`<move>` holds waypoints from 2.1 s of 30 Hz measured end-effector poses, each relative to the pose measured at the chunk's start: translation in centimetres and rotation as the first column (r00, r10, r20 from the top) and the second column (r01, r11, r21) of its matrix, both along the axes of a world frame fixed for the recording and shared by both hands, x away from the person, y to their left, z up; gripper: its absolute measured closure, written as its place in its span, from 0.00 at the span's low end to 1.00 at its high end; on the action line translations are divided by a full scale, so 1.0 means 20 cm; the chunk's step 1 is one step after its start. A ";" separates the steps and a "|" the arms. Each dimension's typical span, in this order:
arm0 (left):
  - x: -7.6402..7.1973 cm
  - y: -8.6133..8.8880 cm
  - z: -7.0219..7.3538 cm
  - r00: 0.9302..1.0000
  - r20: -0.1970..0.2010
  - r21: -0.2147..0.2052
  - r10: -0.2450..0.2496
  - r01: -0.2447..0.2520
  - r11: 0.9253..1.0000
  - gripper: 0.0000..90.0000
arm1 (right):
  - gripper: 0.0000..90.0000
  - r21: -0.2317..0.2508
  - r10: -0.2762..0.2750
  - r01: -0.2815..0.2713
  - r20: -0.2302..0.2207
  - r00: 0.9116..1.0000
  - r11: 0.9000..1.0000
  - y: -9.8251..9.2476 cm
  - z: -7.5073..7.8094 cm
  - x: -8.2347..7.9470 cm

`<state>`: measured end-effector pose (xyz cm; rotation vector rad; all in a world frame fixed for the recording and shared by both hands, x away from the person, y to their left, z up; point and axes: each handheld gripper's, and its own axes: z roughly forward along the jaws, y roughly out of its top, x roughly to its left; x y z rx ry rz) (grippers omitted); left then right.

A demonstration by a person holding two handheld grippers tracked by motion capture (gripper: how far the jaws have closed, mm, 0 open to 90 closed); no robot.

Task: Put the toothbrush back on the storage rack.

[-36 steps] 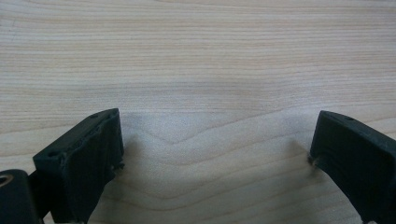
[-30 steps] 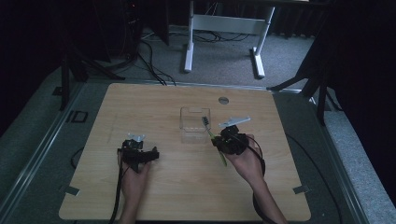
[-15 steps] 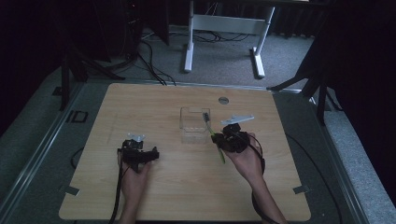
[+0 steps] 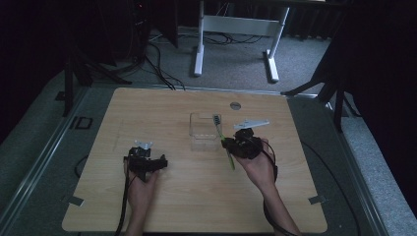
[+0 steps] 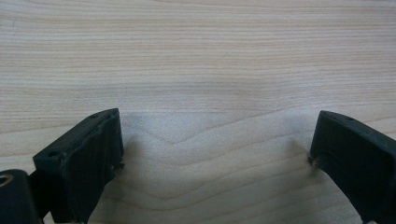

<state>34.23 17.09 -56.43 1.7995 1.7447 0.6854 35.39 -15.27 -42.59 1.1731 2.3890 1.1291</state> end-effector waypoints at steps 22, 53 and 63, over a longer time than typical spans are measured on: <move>0.00 0.00 0.00 1.000 0.000 0.001 0.000 0.000 1.000 0.03 | 0.88 0.101 -0.023 0.018 0.054 0.998 0.995 -0.01 0.04 0.01; 0.00 0.00 0.00 1.000 0.001 0.000 0.001 -0.001 1.000 0.03 | 0.88 0.210 -0.039 0.016 0.107 0.994 0.978 -0.01 0.06 0.04; 0.00 0.00 0.00 1.000 0.001 0.001 0.000 0.000 1.000 0.03 | 0.88 0.255 -0.052 0.020 0.121 0.991 0.967 -0.01 0.05 0.05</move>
